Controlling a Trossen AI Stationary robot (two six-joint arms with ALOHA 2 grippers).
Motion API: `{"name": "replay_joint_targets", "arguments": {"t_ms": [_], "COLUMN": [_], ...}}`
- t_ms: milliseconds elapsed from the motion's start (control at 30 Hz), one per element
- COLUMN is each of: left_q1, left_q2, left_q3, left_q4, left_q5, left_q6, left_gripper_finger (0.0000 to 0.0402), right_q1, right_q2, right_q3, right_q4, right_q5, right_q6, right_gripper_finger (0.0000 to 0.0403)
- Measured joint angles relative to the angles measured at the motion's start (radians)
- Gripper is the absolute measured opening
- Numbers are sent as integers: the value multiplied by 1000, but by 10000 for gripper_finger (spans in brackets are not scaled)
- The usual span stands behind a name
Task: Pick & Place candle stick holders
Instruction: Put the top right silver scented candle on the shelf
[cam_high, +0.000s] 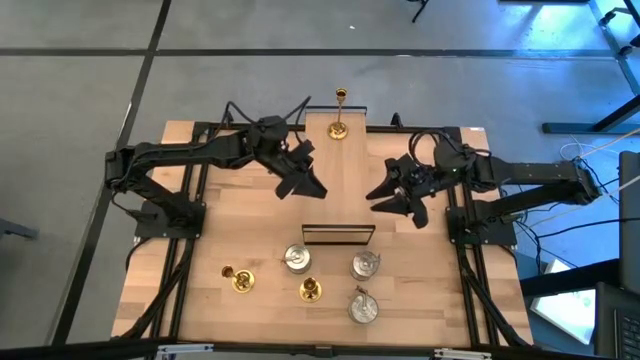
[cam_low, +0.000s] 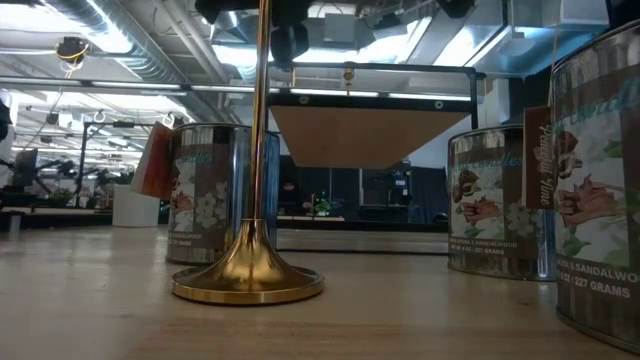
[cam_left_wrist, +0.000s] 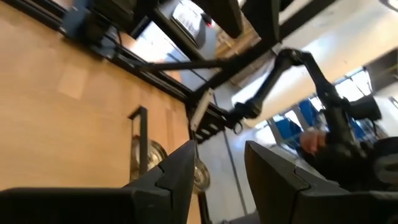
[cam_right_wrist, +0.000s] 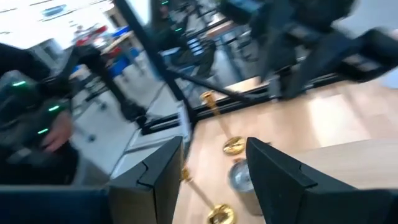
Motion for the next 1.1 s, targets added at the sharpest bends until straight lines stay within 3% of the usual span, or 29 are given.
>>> {"name": "replay_joint_targets", "arguments": {"t_ms": [200, 400, 633, 833, 967, 1100], "left_q1": [6, 35, 64, 66, 63, 58], "left_q2": [0, 1, 1, 1, -4, -16], "left_q3": [0, 0, 0, -1, -1, -1], "left_q4": [5, 7, 11, 177, 279, 296], "left_q5": [36, 88, 89, 89, 104, 189], "left_q6": [-32, -111, -119, -110, -116, -111], "left_gripper_finger": [136, 134, 136, 131, 131, 131], "right_q1": [55, 95, 120, 143, 158, 177], "right_q2": [1, 1, 3, 37, 78, 118], "right_q3": [0, 0, 0, 0, 0, 0], "right_q4": [21, 69, 84, 149, 268, 426], "right_q5": [239, 385, 394, 394, 383, 349], "right_q6": [19, -23, -30, 31, 46, 118], "right_gripper_finger": [179, 179, 179, 179, 179, 179]}}
